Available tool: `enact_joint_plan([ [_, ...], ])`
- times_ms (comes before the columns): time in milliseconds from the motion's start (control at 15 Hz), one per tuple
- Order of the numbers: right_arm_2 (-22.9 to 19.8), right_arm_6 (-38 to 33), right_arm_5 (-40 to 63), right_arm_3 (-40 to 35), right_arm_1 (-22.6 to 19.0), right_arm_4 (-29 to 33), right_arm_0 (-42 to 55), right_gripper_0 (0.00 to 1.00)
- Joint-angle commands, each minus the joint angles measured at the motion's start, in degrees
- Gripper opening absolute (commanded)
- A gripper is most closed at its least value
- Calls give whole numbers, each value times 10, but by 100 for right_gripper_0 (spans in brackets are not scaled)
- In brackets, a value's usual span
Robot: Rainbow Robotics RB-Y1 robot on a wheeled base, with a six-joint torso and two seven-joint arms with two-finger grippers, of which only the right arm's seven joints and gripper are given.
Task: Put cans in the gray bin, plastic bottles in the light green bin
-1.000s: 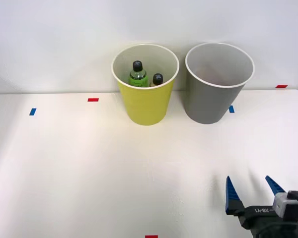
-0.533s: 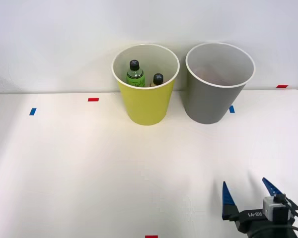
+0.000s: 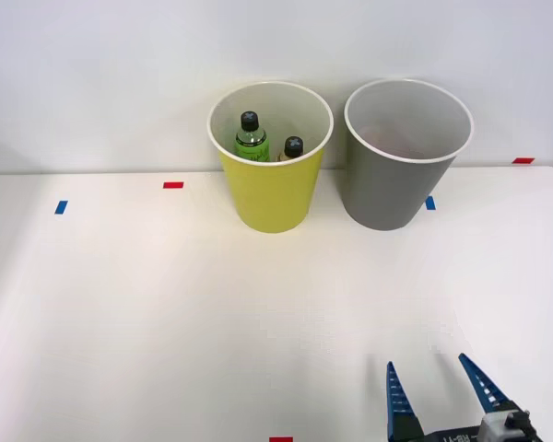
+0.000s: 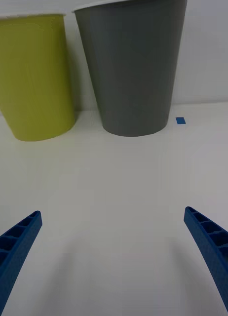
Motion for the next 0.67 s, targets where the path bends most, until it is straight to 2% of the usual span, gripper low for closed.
enact_joint_plan([
  [67,9,7,-86,58,-9,15,-3,100],
  [200,17,17,-122,76,-18,23,-2,100],
  [333,26,62,-141,77,-24,20,7,100],
  [667,76,172,-155,77,-44,-69,24,100],
])
